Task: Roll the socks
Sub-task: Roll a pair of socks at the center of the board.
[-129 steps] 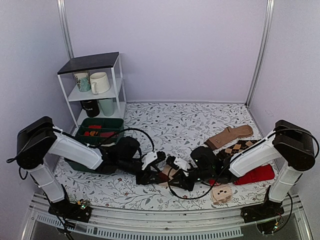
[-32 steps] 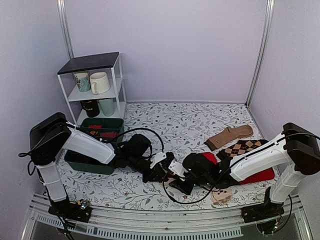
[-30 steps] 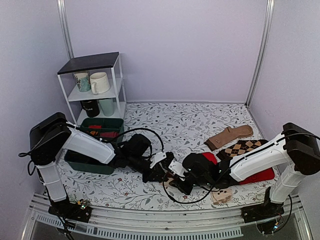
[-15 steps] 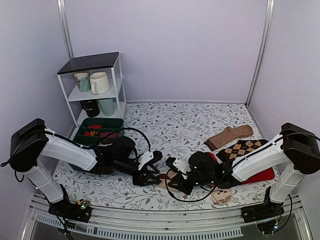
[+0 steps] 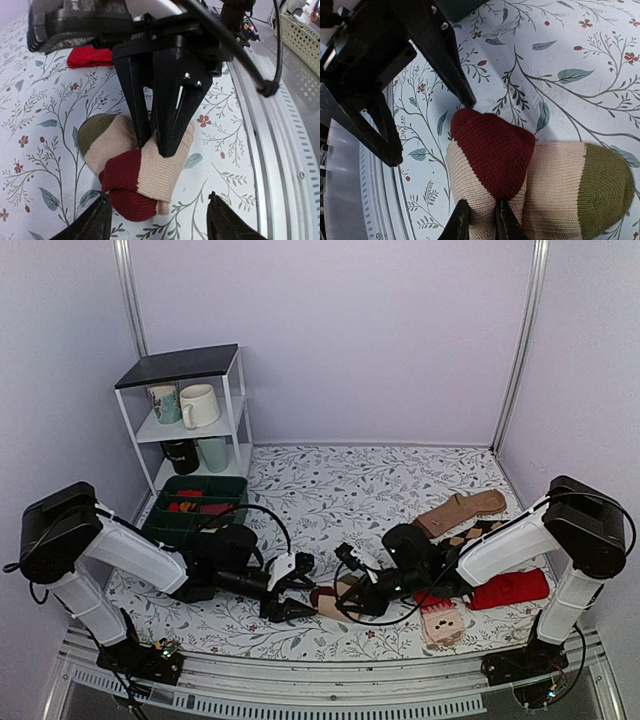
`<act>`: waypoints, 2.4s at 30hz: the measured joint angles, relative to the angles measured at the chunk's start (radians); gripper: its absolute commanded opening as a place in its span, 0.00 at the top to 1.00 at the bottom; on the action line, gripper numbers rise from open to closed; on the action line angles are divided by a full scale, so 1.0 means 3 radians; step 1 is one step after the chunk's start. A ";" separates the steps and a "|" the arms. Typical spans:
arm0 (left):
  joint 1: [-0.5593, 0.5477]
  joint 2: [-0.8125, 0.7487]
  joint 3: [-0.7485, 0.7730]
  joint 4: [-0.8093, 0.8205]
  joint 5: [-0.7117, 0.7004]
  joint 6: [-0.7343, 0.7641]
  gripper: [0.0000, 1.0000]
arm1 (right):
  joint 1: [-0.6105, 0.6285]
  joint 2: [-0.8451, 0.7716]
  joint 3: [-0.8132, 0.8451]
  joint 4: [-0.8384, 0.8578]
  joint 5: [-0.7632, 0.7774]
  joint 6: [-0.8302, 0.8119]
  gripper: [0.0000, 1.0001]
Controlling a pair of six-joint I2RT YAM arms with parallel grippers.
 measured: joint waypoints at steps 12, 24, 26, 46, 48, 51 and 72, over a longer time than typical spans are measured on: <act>-0.0001 0.0357 0.0193 0.0041 -0.0039 0.0181 0.35 | -0.0084 0.0140 0.0108 -0.0019 -0.0301 0.0006 0.87; -0.0095 0.0607 0.0477 -0.0224 -0.0013 0.0282 0.46 | -0.0158 0.0191 0.0127 -0.0017 -0.0456 -0.0019 0.87; -0.0099 0.0610 0.0483 -0.0243 -0.0019 0.0303 0.53 | -0.0165 0.0202 0.0132 -0.0017 -0.0483 -0.0025 0.87; -0.0118 0.0740 0.0696 -0.0425 0.0112 0.0175 1.00 | -0.0287 0.0066 0.0323 -0.0674 -0.0343 0.0039 0.42; -0.0134 0.0758 0.0701 -0.0388 0.0114 0.0136 1.00 | -0.0286 -0.0090 0.0341 -0.0888 -0.0155 0.0050 0.39; -0.0154 0.0771 0.0701 -0.0369 0.0140 0.0103 1.00 | -0.0315 -0.0289 0.0449 -0.1108 0.0130 0.0056 0.39; -0.0170 0.0795 0.0727 -0.0390 0.0163 0.0001 1.00 | -0.0512 -0.0327 0.0425 -0.1428 0.0112 0.0596 0.39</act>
